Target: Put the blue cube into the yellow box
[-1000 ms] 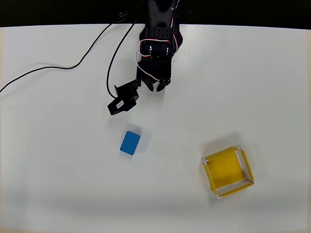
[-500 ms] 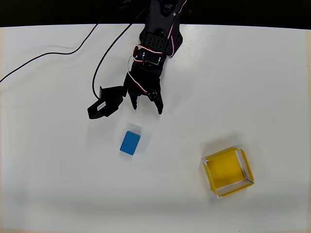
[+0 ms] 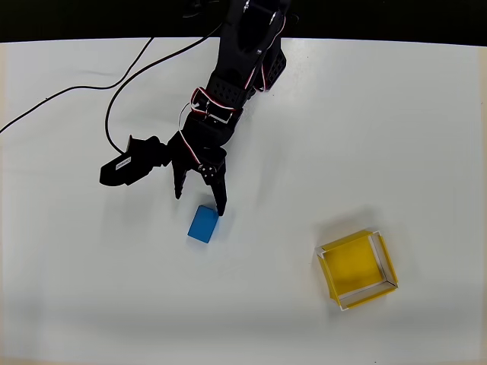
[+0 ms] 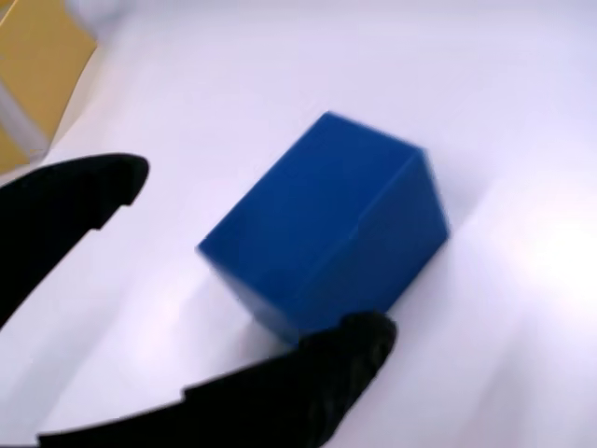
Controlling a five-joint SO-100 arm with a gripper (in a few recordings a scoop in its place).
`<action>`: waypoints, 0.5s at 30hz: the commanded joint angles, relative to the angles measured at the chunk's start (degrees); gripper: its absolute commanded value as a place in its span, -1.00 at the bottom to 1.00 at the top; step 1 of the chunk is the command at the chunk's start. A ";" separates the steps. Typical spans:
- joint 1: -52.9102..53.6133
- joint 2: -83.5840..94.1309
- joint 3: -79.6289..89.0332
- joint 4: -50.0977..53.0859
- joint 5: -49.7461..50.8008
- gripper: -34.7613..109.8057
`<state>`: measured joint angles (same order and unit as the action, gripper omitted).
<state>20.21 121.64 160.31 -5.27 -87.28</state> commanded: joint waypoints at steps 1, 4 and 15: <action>1.05 -3.87 -10.11 -5.01 0.97 0.12; 0.79 -8.09 -12.30 -7.56 1.49 0.12; -1.49 -20.92 -19.34 -6.86 2.99 0.12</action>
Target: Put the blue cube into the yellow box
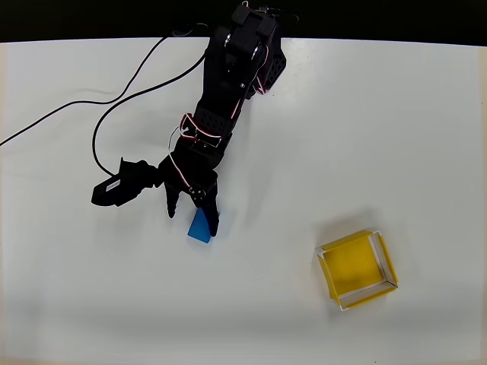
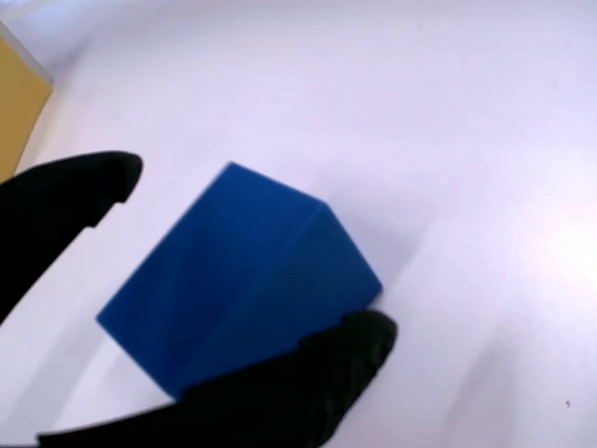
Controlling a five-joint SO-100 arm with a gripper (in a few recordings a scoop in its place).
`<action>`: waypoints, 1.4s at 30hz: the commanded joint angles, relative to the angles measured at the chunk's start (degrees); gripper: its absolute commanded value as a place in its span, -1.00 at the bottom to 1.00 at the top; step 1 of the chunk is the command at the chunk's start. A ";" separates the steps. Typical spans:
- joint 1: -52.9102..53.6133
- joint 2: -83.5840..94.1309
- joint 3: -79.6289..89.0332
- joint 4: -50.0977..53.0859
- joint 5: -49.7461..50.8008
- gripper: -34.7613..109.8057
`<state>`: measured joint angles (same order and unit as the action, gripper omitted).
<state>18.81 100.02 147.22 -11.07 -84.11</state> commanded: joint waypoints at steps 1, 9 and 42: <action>-0.18 -0.18 -6.94 -0.26 0.09 0.12; -0.97 -4.39 -9.76 2.37 1.58 0.10; -12.04 8.53 -11.87 -0.53 -7.73 -0.31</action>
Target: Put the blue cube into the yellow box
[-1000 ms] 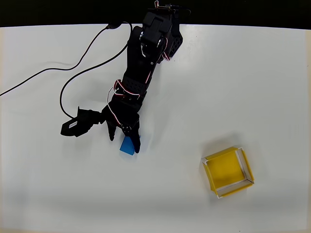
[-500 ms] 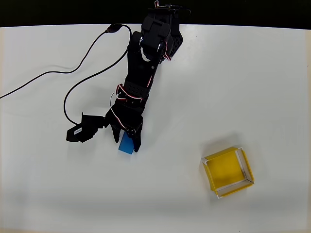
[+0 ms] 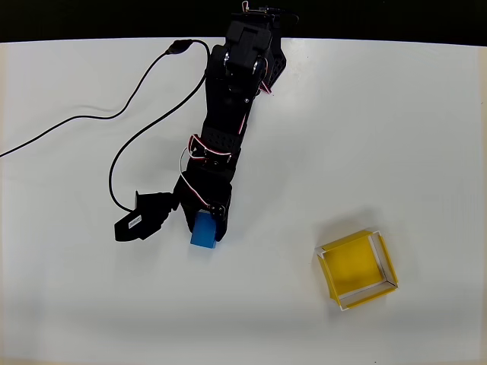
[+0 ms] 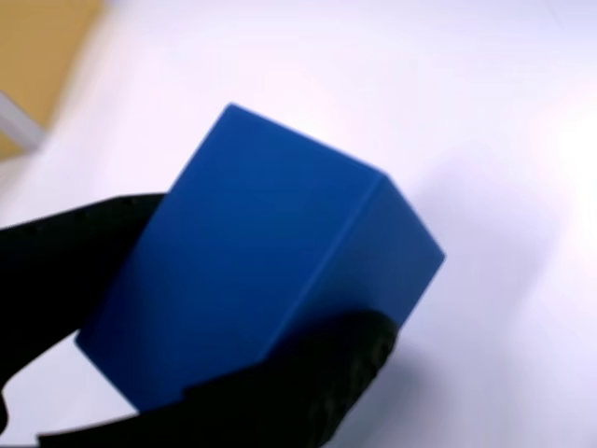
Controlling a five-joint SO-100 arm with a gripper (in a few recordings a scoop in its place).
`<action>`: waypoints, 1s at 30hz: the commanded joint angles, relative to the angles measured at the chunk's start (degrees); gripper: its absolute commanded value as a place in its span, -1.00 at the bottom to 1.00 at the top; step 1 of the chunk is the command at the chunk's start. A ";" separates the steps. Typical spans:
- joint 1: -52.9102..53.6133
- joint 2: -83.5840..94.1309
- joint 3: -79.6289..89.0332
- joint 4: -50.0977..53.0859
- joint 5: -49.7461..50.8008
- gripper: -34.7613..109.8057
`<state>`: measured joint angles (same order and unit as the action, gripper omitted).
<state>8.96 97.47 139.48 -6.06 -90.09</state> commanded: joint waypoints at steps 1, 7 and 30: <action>-3.52 12.74 -4.48 -6.68 -1.76 -0.31; -12.48 18.98 -8.88 -11.78 -1.67 -0.31; -38.58 -3.16 -32.17 -30.06 -4.83 -0.29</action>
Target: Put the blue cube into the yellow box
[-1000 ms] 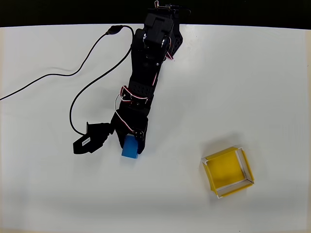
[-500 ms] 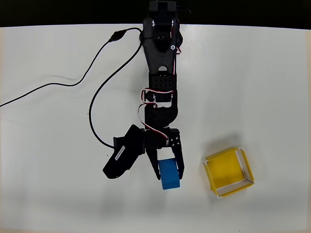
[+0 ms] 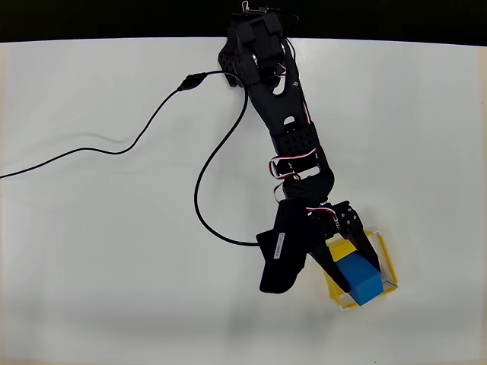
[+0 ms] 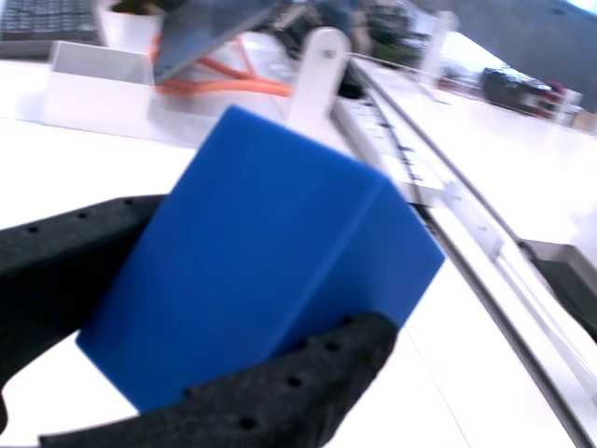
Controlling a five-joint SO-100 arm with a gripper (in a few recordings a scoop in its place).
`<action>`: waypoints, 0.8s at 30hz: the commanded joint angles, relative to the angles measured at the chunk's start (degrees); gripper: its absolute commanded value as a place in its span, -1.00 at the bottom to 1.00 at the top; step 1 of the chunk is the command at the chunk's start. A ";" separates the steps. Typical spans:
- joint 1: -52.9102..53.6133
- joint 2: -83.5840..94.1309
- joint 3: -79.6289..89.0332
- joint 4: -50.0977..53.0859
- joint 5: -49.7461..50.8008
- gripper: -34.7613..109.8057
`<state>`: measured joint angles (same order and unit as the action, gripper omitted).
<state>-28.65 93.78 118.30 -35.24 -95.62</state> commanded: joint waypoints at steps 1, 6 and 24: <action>-1.05 -0.88 -12.22 -0.26 1.32 -0.30; -0.97 -5.89 -15.82 5.80 3.52 -0.30; -2.29 -15.12 -19.25 24.61 10.28 -0.31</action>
<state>-30.67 75.76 106.08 -10.46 -85.17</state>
